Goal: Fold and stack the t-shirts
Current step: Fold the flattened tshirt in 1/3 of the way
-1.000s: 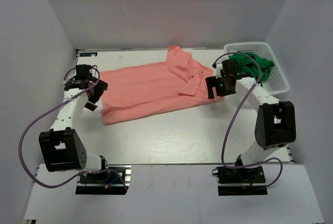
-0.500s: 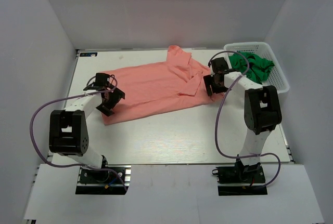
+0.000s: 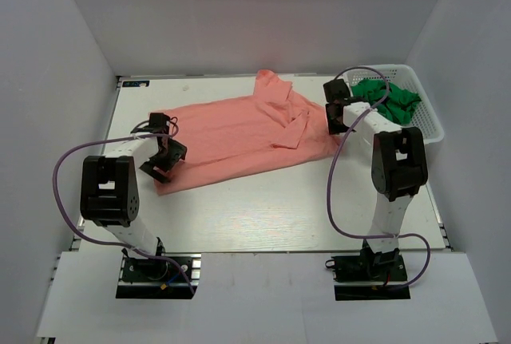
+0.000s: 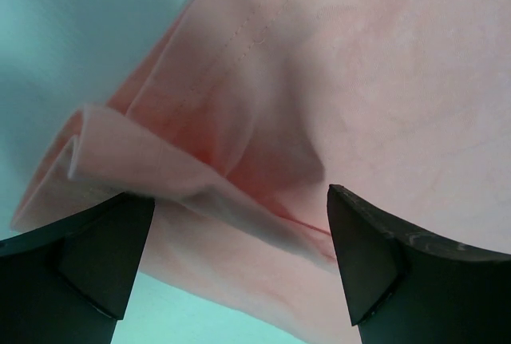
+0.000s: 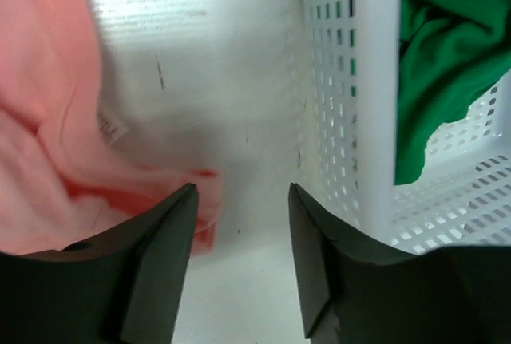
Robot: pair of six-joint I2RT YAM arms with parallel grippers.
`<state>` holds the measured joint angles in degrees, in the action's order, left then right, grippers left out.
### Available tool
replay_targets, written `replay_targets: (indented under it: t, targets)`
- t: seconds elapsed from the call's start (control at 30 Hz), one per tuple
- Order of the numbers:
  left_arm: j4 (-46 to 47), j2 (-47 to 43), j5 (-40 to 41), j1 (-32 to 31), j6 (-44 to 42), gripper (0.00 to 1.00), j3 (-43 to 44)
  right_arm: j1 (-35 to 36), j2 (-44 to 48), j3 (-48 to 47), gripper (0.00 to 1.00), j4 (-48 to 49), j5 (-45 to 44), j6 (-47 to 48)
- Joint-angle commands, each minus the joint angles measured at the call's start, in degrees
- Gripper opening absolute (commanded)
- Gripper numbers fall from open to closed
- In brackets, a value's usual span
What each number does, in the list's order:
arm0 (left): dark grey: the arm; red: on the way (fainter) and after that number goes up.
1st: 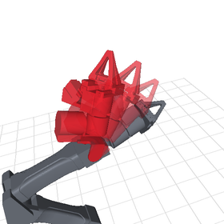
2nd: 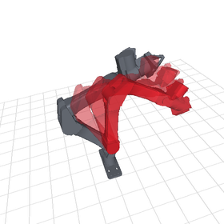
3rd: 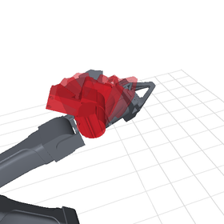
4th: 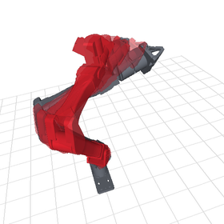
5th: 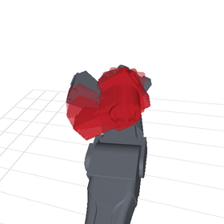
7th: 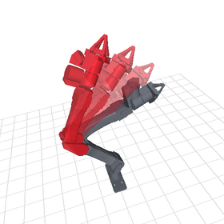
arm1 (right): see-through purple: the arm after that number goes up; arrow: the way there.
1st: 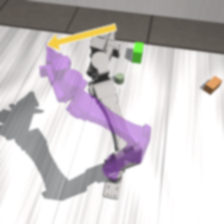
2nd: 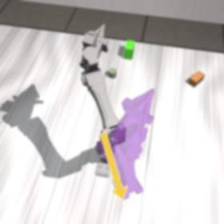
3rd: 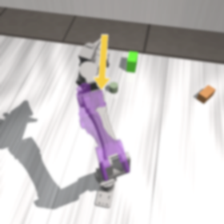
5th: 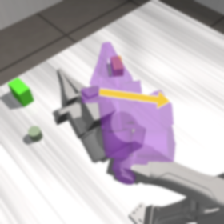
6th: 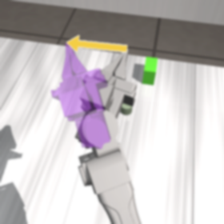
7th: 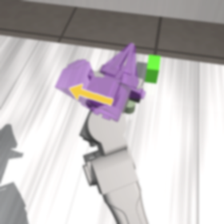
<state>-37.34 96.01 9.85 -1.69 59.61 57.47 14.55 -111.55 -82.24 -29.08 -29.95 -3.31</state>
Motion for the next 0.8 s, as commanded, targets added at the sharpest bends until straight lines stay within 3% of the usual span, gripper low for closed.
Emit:
replay_targets:
  t: [0.0, 0.17, 0.37, 0.63, 0.77]
  targets:
    - [-6.69, 1.64, 5.01, 0.82, 0.15, 1.00, -1.93, -0.92, -0.34, -2.84, 0.58, -1.06, -0.84, -0.12]
    - [-3.89, 0.07, 1.41, 0.29, -2.40, 1.00, -1.40, -0.66, 0.89, -2.49, 0.71, -2.21, 10.86, 4.61]
    - [-2.74, -3.36, -1.94, -0.24, -6.70, 1.00, 2.90, -0.31, 6.51, -0.47, 0.90, 1.47, 33.37, 4.37]
    - [-0.63, -5.83, -0.36, 0.90, -7.85, 1.00, 4.58, -0.31, 9.94, 1.02, 0.90, 3.68, 41.29, 1.91]
    - [-0.63, -2.24, 3.32, 0.90, -7.85, 1.00, 6.42, -0.48, 10.47, 2.17, 0.90, 5.35, 45.24, 1.29]
